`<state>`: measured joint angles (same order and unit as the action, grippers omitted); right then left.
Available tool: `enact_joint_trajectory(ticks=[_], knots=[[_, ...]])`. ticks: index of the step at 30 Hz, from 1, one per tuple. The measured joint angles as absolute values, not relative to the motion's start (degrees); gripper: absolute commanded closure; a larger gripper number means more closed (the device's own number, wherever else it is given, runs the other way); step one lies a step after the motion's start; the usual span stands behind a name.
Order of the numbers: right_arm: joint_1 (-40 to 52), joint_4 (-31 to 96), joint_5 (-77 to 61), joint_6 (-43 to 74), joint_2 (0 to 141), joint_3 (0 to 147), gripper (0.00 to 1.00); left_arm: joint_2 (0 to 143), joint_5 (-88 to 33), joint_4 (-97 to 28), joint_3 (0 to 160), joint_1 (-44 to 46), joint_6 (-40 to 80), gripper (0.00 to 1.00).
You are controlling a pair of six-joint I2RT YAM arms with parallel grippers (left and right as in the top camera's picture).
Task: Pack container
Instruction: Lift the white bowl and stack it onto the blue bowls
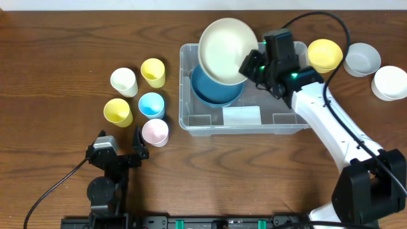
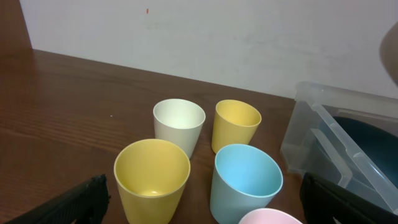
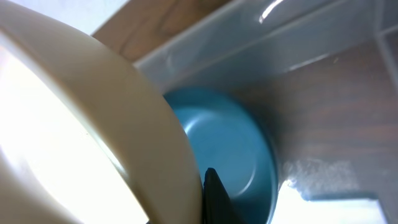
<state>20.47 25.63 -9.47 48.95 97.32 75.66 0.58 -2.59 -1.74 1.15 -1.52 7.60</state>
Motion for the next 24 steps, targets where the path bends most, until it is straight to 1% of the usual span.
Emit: enact_joint_trajectory(ticks=[5,11,14,18,20,22,24], knots=[[22.41,27.05,-9.41,48.97,98.80,75.66,0.97,0.58,-2.59,-1.74,1.15,-1.52,7.60,0.02],[22.48,27.20,-8.82,49.17,103.02,75.66,0.97,0.58,-2.59,-1.74,1.15,-1.52,7.60,0.02],[22.48,27.20,-8.75,49.25,104.77,75.66,0.94,0.58,-2.59,-1.74,1.15,-1.52,7.60,0.02],[22.48,27.20,-8.62,49.56,105.82,75.66,0.85,0.58,-2.59,-1.74,1.15,-1.52,7.60,0.02],[22.48,27.05,-8.58,49.76,105.82,75.66,0.77,0.58,-2.59,-1.74,1.15,-1.52,7.60,0.02],[22.48,26.96,-8.47,49.95,105.82,75.66,0.64,0.58,-2.59,-1.74,1.15,-1.52,7.60,0.02],[22.46,26.89,-8.21,50.02,105.82,75.64,0.58,0.58,-2.59,-1.74,1.15,-1.52,7.62,0.02]])
